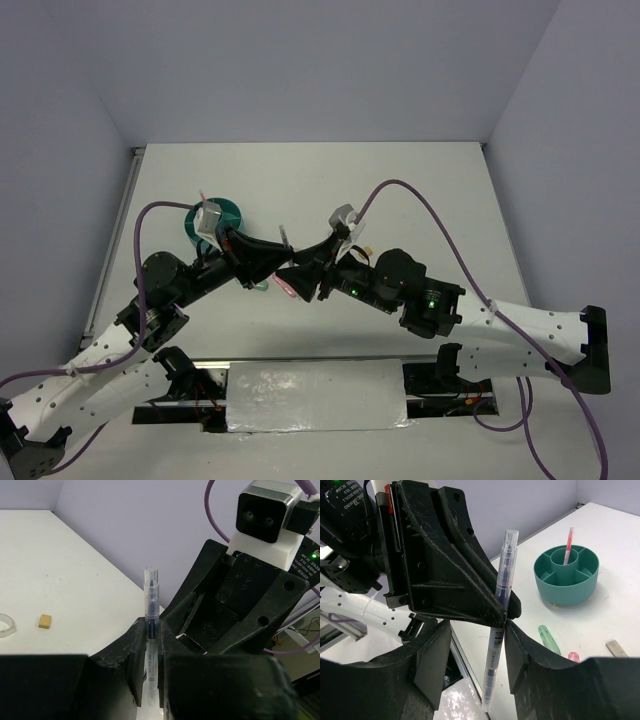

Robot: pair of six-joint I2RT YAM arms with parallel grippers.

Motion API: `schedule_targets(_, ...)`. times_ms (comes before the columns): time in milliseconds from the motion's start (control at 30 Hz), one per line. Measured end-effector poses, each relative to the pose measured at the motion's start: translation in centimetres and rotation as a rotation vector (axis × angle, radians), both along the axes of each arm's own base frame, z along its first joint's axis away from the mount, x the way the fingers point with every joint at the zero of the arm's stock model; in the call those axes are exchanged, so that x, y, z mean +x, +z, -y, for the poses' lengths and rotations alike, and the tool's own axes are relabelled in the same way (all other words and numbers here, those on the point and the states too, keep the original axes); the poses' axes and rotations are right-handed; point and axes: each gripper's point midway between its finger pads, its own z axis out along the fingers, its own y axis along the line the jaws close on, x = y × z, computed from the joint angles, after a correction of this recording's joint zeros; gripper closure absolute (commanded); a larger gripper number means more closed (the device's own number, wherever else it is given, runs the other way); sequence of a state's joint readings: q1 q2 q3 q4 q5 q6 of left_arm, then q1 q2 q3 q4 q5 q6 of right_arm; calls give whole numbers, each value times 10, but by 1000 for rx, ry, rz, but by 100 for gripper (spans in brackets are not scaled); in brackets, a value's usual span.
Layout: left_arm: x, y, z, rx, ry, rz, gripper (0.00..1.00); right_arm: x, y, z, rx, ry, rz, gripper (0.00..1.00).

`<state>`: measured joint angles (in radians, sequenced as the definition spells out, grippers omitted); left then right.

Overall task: Sort the stationery into containers
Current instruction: Close the pen cap on the pen.

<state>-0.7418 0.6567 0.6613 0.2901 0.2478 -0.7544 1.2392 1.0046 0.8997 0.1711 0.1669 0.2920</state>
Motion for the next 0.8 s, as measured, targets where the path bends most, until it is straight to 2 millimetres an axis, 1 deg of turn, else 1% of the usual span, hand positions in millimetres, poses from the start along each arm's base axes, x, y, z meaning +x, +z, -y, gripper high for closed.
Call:
schedule_targets(167,-1,0,-1,0,1,0,100,1,-2,-1,-10,-2,3,53)
schedule_targets(267,-6,5,-1,-6,-21,13,100,2,-8,-4,-23,-2,-1,63)
schedule_targets(333,-8,8,-1,-12,-30,21,100,4,-13,-6,-37,-4,-5,65)
schedule_targets(367,-9,10,-1,-16,-33,26,100,4,-14,-7,-41,-4,-7,74)
schedule_targets(467,-11,12,-1,-18,-40,33,100,5,-14,-7,-40,-5,-8,91)
schedule_targets(533,-11,12,-1,-18,-39,37,100,5,-14,-7,-37,-5,-12,94)
schedule_targets(567,-11,12,-1,-17,-38,38,96,5,-14,-7,-37,-5,-11,100)
schedule_targets(600,-11,12,-1,-15,-37,41,93,5,-14,-7,-37,-6,-11,100)
schedule_targets(633,-10,12,-1,-13,-36,44,88,5,-14,-7,-37,-6,-11,100)
schedule_targets(667,-10,12,-1,-11,-35,47,70,5,-14,-7,-38,-6,-11,100)
schedule_targets(733,-10,11,-1,-7,-33,50,50,5,-14,-7,-37,-5,-11,100)
schedule_targets(767,-10,10,-1,-3,-33,46,25,5,-15,-7,-38,-7,-11,100)
schedule_targets(800,-9,9,-1,5,-32,50,20,6,-16,-7,-40,-8,-12,100)
